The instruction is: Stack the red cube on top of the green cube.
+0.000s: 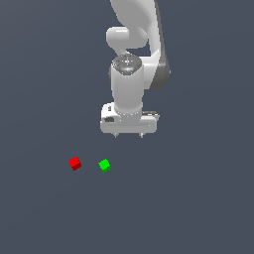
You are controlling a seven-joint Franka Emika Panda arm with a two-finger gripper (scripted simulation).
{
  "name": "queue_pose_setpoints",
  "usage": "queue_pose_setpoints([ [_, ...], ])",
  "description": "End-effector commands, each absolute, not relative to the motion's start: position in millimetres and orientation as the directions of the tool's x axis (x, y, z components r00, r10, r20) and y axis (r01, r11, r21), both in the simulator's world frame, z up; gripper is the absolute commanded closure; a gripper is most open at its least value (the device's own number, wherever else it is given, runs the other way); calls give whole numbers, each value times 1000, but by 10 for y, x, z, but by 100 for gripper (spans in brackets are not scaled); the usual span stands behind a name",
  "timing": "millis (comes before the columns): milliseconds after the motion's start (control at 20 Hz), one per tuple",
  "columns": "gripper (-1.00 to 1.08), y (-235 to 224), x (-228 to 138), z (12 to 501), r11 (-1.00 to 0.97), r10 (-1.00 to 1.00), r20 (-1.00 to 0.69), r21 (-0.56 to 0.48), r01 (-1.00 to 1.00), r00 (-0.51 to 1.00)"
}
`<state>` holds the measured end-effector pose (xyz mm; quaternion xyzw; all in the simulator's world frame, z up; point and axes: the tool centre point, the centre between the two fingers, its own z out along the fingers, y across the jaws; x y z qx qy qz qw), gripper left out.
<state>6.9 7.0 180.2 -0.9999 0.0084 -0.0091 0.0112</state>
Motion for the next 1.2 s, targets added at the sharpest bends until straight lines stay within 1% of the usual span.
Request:
queue_pose_setpoints([
  [0,-92,69,69,1802,-1000,-17,18,-23,-17,1000],
  [250,-92,30,63,1785,-1000,-7,18,-22,-7,1000],
  [550,-92,-122,41,1718,-999,31,17,-21,31,999],
  [850,-92,-392,18,1601,-995,97,16,-18,97,995],
  [1150,-92,-766,18,1441,-982,187,14,-15,187,982],
])
